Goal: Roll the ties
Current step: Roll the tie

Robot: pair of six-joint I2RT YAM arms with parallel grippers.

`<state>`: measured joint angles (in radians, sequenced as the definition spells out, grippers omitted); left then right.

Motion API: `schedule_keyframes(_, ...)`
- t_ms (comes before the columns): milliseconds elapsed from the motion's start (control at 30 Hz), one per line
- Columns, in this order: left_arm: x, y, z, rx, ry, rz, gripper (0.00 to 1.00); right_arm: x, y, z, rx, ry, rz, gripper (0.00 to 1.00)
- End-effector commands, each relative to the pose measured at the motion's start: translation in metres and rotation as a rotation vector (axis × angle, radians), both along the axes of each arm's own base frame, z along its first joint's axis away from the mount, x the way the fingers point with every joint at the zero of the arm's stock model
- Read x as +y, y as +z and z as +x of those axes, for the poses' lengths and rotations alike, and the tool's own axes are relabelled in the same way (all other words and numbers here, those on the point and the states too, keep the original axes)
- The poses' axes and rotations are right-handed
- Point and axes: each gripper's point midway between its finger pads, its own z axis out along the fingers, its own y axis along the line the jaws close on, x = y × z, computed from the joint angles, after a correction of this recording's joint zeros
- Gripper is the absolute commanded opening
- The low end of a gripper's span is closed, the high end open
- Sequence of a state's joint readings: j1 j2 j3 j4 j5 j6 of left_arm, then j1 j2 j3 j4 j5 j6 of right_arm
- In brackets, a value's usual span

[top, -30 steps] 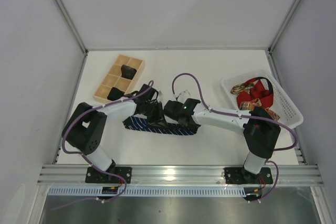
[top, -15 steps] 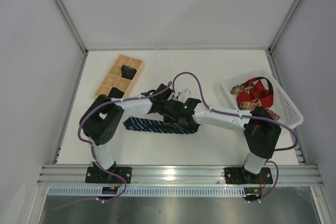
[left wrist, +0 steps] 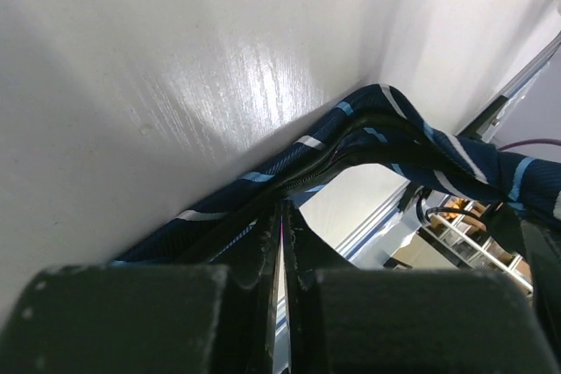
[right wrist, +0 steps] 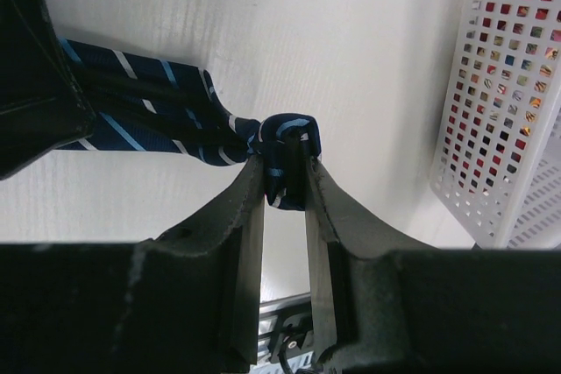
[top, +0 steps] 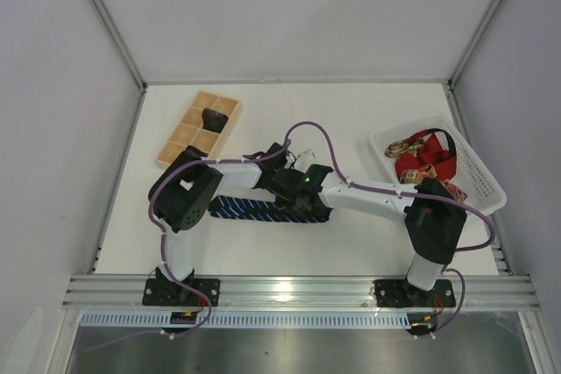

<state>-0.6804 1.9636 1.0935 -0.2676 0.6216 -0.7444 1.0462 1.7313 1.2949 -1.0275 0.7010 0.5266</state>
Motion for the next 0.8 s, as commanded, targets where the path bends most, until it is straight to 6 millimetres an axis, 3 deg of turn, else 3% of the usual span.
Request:
schedule_keyframes(0,-0.005,0.0,0.01,-0.031,0.013,-0.004,0.08,0.016,0.007,0.008,-0.043,0.018,0.007,0.13)
schedule_keyframes(467,-0.001,-0.01,0.008,-0.02,0.014,0.021,0.07,0.069,-0.009,-0.006,0.023,0.129,0.053,0.18)
schedule_keyframes(633,0.001,-0.011,0.008,-0.021,0.013,0.033,0.07,0.082,-0.019,-0.017,0.083,0.16,0.119,0.37)
schedule_keyframes(767,0.002,-0.013,0.007,-0.017,0.012,0.041,0.07,0.101,-0.018,-0.022,0.129,0.218,0.288,0.43)
